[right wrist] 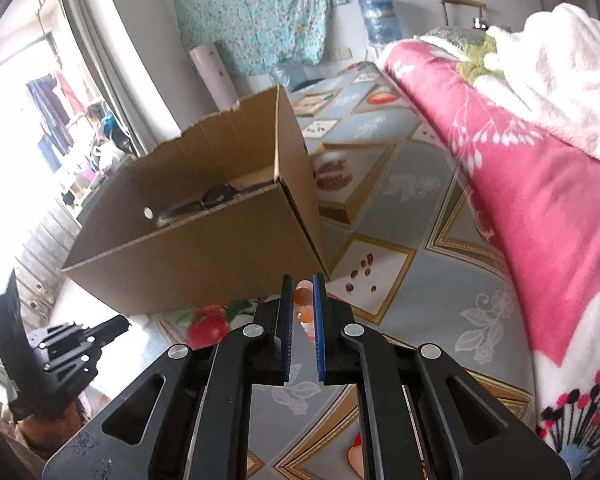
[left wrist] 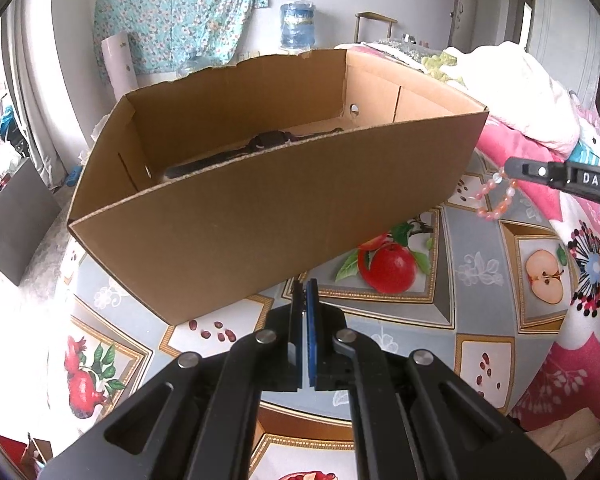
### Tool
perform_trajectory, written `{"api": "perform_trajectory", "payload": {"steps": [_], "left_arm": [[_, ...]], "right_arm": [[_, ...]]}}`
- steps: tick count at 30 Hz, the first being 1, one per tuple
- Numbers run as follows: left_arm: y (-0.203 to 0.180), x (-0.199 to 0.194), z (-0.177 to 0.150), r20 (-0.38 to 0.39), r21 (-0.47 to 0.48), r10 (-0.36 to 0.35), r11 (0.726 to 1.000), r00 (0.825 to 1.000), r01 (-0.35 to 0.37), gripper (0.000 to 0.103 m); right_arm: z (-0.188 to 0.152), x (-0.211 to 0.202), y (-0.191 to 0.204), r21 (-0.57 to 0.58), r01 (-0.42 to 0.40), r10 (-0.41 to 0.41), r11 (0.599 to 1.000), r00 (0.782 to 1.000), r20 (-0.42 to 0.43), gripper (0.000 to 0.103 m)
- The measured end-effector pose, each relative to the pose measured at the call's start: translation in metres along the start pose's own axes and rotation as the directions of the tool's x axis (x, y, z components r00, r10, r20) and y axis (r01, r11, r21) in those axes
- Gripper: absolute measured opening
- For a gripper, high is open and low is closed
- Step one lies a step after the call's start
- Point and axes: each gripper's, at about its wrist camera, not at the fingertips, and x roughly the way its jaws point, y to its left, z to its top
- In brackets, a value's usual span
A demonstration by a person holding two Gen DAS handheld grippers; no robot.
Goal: Organize jewelry
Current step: 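Lift the pink-orange bead bracelet with the right gripper toward the box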
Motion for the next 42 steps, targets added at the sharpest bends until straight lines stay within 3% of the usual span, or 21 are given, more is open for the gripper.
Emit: {"api": "perform_trajectory", "payload": {"steps": [42], "left_arm": [[0.001, -0.021, -0.004, 0.031, -0.002, 0.008, 1.0, 0.999, -0.008, 0.001]], "right_arm": [[-0.013, -0.015, 0.022, -0.028, -0.046, 0.046, 0.999, 0.999, 0.016, 0.007]]}}
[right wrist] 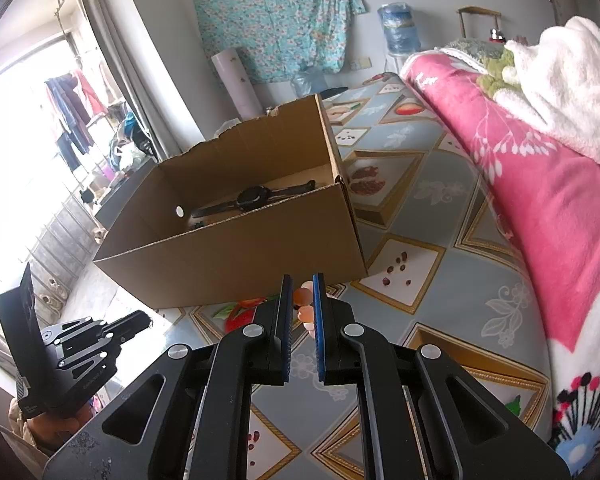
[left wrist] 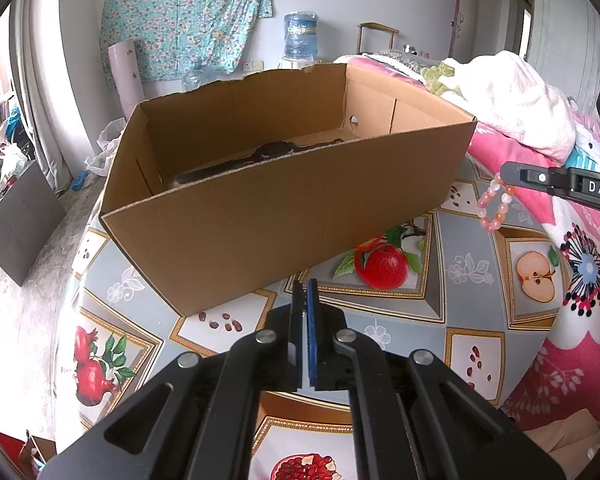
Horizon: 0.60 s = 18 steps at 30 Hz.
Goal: Organize jewelry
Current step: 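Lift the pink-orange bead bracelet with the right gripper toward the box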
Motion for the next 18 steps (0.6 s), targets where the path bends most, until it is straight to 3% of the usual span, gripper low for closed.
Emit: {"api": "perform_trajectory", "payload": {"steps": [18], "left_arm": [[0.0003, -0.0059, 0.0011, 0.011, -0.007, -0.001, 1.0, 1.0, 0.001, 0.001]], "right_arm": [[0.0002, -0.0059, 0.0074, -0.017, -0.005, 0.005, 1.0, 1.0, 0.004, 0.007]]}}
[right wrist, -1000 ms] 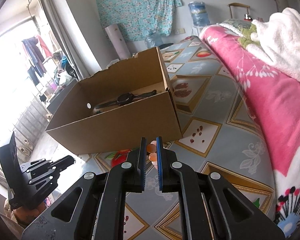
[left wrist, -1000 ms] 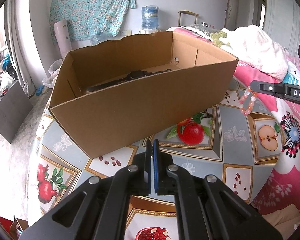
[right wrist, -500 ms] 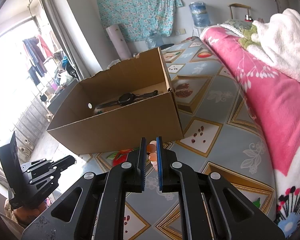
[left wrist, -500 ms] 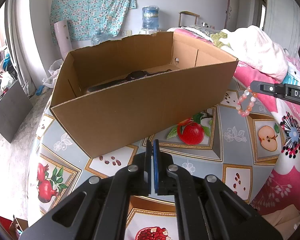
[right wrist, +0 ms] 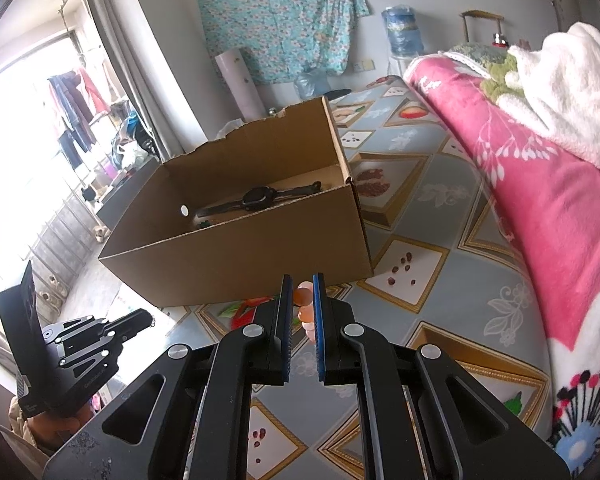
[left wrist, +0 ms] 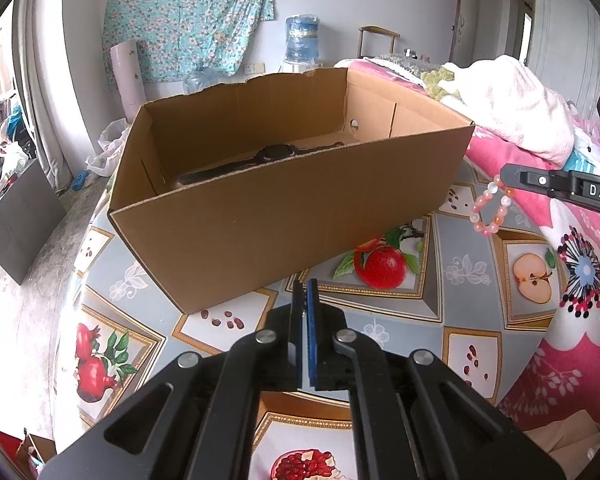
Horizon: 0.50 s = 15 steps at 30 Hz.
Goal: Organize jewelry
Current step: 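Lift the pink-orange bead bracelet with the right gripper toward the box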
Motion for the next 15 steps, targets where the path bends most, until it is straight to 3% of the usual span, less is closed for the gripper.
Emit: {"api": "perform_trajectory", "payload": {"steps": [7, 15], "left_arm": [[0.0, -0.006, -0.004, 0.017, -0.017, -0.003, 1.0, 1.0, 0.003, 0.001], [0.008, -0.01, -0.012, 0.045, -0.048, -0.068, 0.996, 0.997, 0.07, 0.001]], "right_arm": [[-0.001, -0.005, 0.006, -0.009, -0.002, 0.002, 1.0, 1.0, 0.009, 0.008], [-0.007, 0.001, 0.014, -0.008, -0.016, 0.016, 1.0, 1.0, -0.004, 0.008]]}}
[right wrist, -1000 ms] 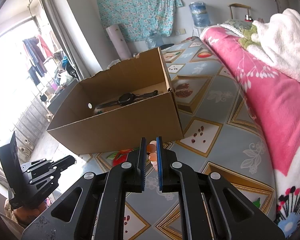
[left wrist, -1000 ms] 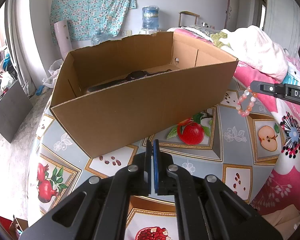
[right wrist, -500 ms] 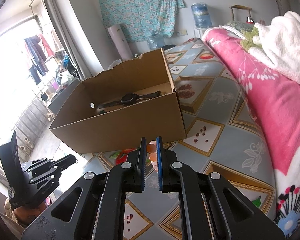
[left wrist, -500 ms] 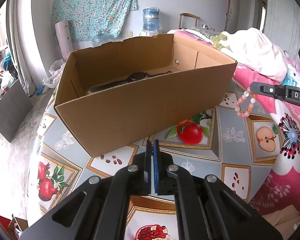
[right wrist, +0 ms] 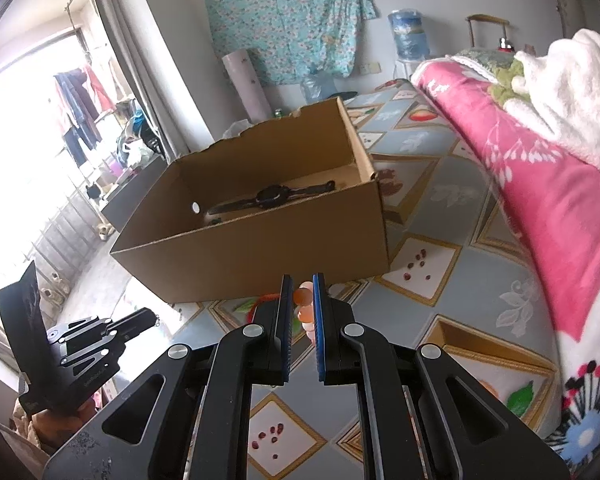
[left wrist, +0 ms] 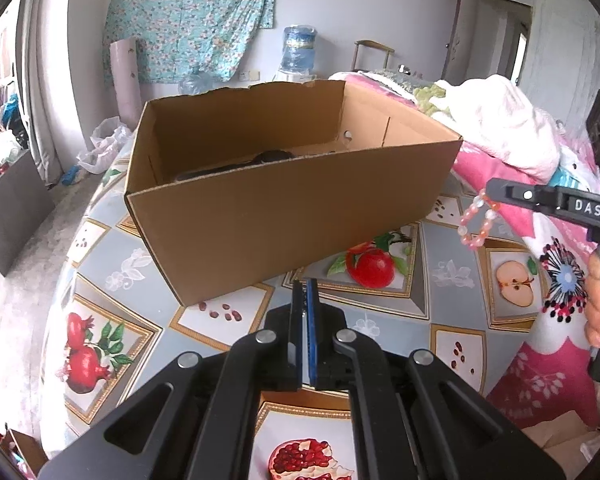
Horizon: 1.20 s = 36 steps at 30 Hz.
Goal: Organize jewelry
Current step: 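Lift the pink-orange bead bracelet with the right gripper toward the box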
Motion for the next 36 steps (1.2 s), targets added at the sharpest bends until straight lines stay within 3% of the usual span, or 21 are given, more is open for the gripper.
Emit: {"api": "perform_trajectory", "payload": {"steps": [9, 14, 16, 18, 22, 28, 30, 34, 36], "left_arm": [[0.011, 0.023, -0.006, -0.048, -0.069, -0.094, 0.993, 0.994, 0.091, 0.002], [0.011, 0.029, -0.012, -0.071, -0.048, -0.117, 0.992, 0.991, 0.113, 0.003], [0.011, 0.031, -0.016, -0.091, -0.036, -0.112, 0.993, 0.989, 0.109, 0.011], [0.008, 0.029, -0.021, -0.101, -0.007, -0.094, 0.996, 0.99, 0.093, 0.029], [-0.002, 0.02, -0.026, -0.088, 0.065, -0.063, 0.995, 0.994, 0.069, 0.04], [-0.008, 0.025, -0.029, -0.108, 0.115, -0.004, 0.993, 0.994, 0.016, 0.038], [-0.009, 0.029, -0.029, -0.119, 0.124, 0.0, 0.992, 0.993, 0.015, 0.026], [-0.015, 0.038, -0.03, -0.141, 0.159, 0.023, 0.987, 0.99, 0.0, 0.019], [-0.017, 0.044, -0.031, -0.16, 0.176, 0.046, 0.984, 0.986, -0.017, 0.01]], "right_arm": [[-0.007, 0.028, -0.002, 0.023, -0.033, 0.034, 0.999, 0.998, -0.057, 0.008], [-0.01, 0.04, -0.007, 0.037, -0.052, 0.056, 0.998, 0.995, -0.089, 0.008], [-0.012, 0.044, -0.009, 0.04, -0.061, 0.064, 0.997, 0.993, -0.101, 0.008], [-0.013, 0.047, -0.01, 0.043, -0.07, 0.074, 0.997, 0.991, -0.108, 0.008], [-0.013, 0.05, -0.014, 0.049, -0.085, 0.09, 0.995, 0.989, -0.117, 0.008], [-0.017, 0.057, -0.017, 0.065, -0.108, 0.116, 0.992, 0.984, -0.133, 0.008], [-0.019, 0.06, -0.016, 0.067, -0.116, 0.125, 0.991, 0.982, -0.143, 0.008], [-0.022, 0.063, -0.012, 0.064, -0.134, 0.143, 0.989, 0.977, -0.157, 0.008], [-0.024, 0.065, -0.009, 0.06, -0.142, 0.15, 0.988, 0.975, -0.165, 0.008]]}}
